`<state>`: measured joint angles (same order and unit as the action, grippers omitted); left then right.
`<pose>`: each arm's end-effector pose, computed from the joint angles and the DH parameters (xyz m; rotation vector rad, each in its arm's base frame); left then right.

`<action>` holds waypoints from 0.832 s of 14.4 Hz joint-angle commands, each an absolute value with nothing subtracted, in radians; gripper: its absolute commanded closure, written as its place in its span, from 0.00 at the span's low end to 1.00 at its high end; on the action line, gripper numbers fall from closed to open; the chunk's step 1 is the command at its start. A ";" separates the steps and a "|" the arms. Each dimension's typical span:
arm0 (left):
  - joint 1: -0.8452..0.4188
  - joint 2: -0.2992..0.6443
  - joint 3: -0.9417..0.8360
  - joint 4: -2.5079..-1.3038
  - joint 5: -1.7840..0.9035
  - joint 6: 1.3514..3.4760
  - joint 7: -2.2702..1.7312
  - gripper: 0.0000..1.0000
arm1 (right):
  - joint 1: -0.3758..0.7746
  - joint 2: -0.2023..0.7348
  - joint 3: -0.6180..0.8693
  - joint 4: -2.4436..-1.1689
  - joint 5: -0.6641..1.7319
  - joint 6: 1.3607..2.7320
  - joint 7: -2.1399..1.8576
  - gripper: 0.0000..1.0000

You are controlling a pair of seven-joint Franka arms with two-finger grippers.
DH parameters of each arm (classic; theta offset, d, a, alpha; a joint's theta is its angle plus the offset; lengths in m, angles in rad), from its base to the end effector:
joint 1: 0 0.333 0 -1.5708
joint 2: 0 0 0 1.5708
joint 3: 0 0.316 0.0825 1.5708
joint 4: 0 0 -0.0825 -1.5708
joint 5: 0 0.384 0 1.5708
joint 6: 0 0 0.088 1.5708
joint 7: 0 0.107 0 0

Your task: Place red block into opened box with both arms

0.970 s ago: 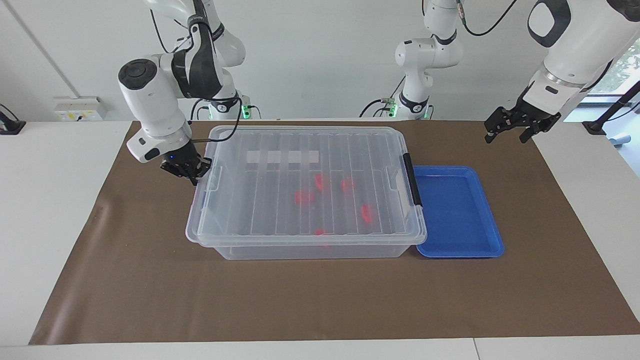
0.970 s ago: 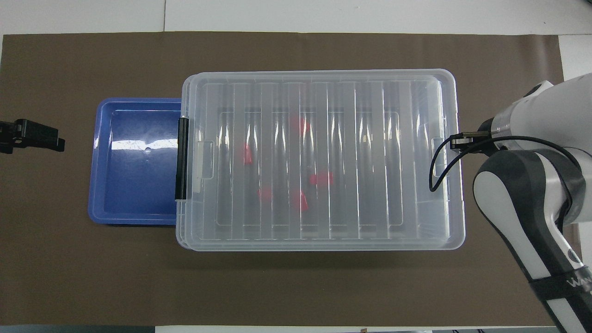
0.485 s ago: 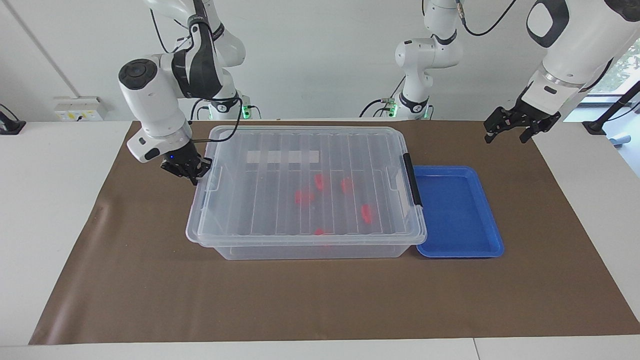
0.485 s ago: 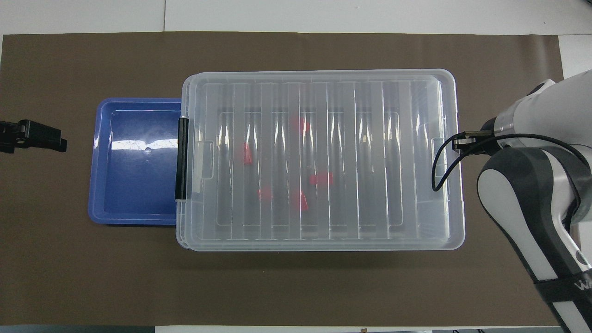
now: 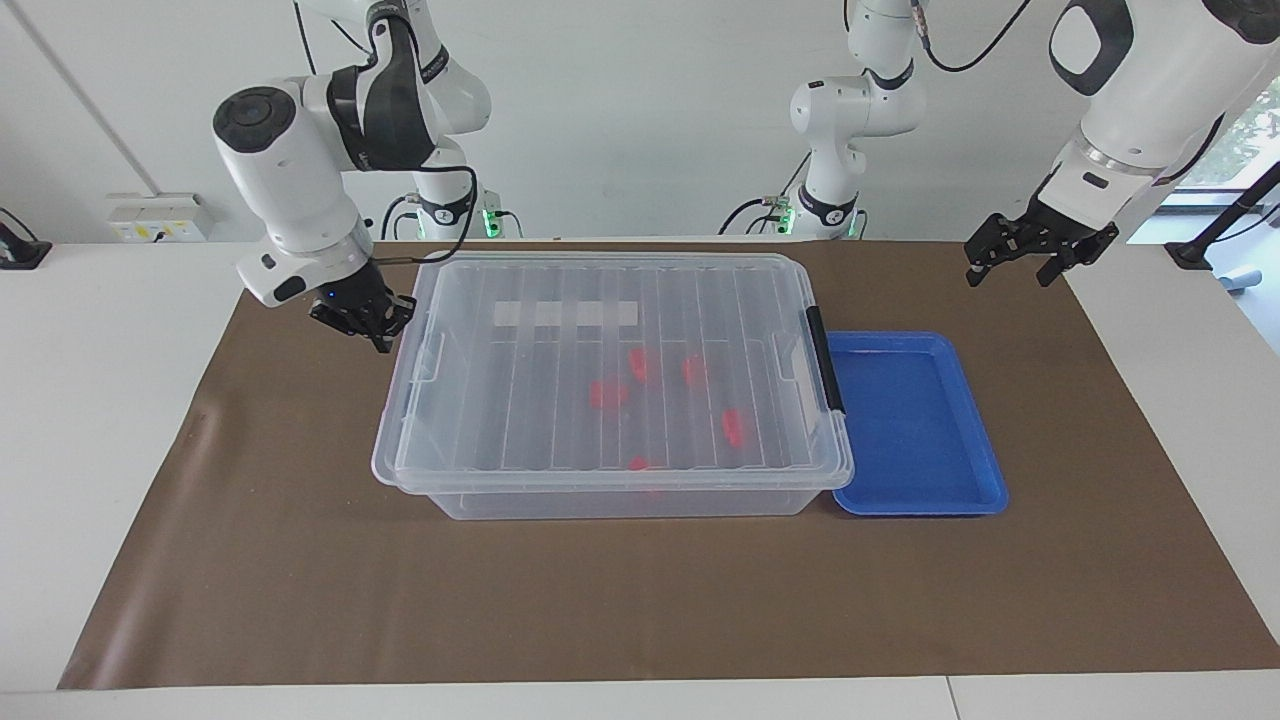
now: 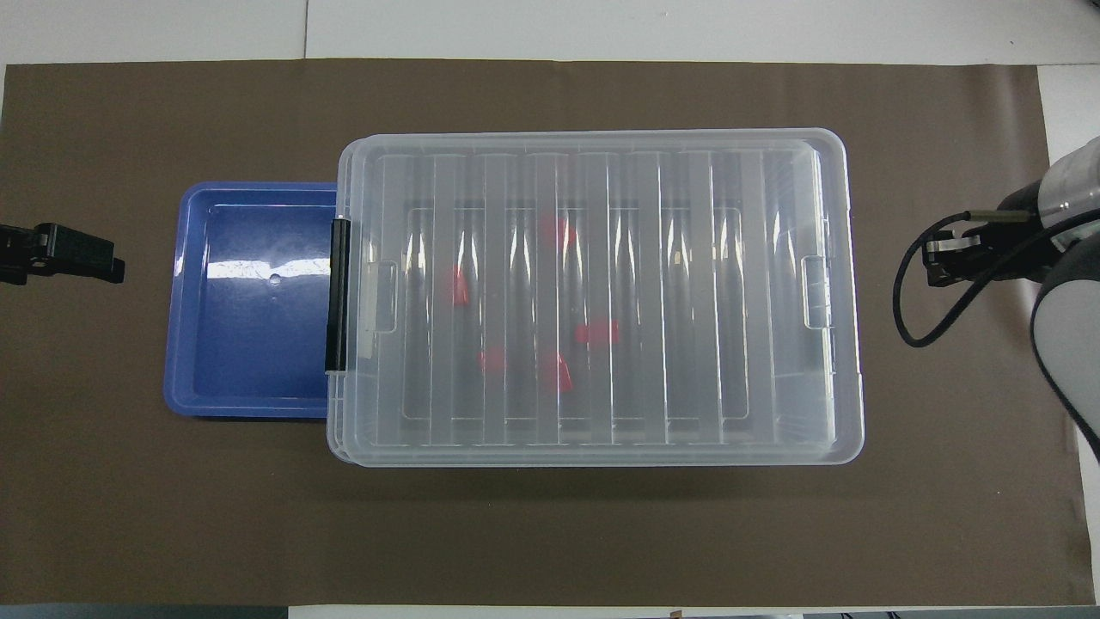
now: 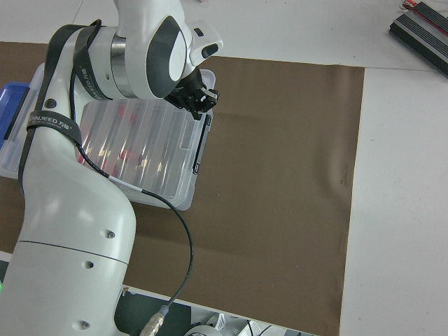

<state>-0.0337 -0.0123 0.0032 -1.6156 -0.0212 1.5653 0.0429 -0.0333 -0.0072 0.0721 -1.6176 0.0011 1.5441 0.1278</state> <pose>0.5486 -0.0190 0.6097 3.1175 -0.1140 -0.0591 0.5475 0.0215 0.6042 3.1318 -0.1395 -0.1037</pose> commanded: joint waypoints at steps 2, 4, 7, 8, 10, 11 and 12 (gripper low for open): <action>-0.040 -0.014 0.005 -1.617 0.009 1.568 0.057 0.00 | -0.092 -0.003 0.077 -1.534 -0.005 1.436 0.109 1.00; -0.038 -0.014 0.005 -1.617 0.009 1.569 0.057 0.00 | -0.133 -0.037 0.077 -1.610 0.006 1.463 0.072 0.11; -0.038 -0.018 0.005 -1.617 0.009 1.563 0.051 0.00 | -0.140 -0.037 0.077 -1.606 0.006 1.473 0.054 0.00; -0.038 -0.020 0.005 -1.617 0.009 1.563 0.051 0.00 | -0.149 -0.035 0.077 -1.606 0.006 1.495 0.054 0.00; -0.038 -0.020 0.005 -1.617 0.009 1.563 0.049 0.00 | -0.149 -0.034 0.077 -1.606 0.006 1.516 0.054 0.00; -0.038 -0.020 0.005 -1.617 0.009 1.563 0.048 0.00 | -0.149 -0.034 0.077 -1.608 0.006 1.517 0.054 0.00; -0.038 -0.020 0.005 -1.617 0.009 1.563 0.048 0.00 | -0.146 -0.034 0.077 -1.608 0.006 1.523 0.054 0.00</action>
